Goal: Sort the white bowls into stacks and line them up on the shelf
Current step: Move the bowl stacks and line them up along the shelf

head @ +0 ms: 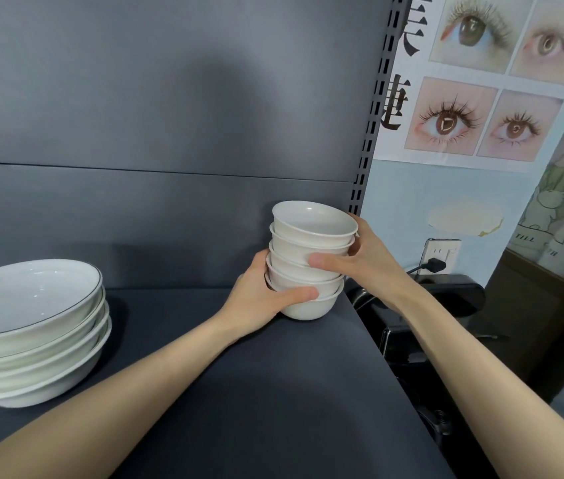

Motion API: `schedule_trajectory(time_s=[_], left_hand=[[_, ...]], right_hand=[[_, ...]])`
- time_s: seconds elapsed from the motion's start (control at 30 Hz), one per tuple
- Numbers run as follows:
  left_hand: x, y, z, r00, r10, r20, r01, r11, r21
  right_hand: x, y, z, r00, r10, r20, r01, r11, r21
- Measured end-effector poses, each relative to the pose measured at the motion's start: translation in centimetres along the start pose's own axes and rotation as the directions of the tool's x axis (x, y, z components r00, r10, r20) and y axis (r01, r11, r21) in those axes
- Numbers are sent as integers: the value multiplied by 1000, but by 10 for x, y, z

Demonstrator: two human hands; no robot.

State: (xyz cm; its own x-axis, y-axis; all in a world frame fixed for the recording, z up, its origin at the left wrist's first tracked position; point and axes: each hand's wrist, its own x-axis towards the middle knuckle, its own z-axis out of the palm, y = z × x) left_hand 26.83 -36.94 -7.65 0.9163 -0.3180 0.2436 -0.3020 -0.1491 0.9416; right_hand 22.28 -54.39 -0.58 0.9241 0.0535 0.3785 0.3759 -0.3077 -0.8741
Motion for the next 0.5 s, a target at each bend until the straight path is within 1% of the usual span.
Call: schedule_trajectory(time_s=[0.27,0.37,0.5], left_hand=[[-2,3,-1,999,38,4,-38,995,91],[-1,2,-2,999,20,31,-23,997,68],[-3,1,-2,996,2,92,-3,1000,12]], right_hand=[[-3,-6,2,1000,-19,11,19,1000,13],[-2,-3,2,1000,-11,10,10,1000,21],[-1,3,-2,999,51,8,-51,999,19]])
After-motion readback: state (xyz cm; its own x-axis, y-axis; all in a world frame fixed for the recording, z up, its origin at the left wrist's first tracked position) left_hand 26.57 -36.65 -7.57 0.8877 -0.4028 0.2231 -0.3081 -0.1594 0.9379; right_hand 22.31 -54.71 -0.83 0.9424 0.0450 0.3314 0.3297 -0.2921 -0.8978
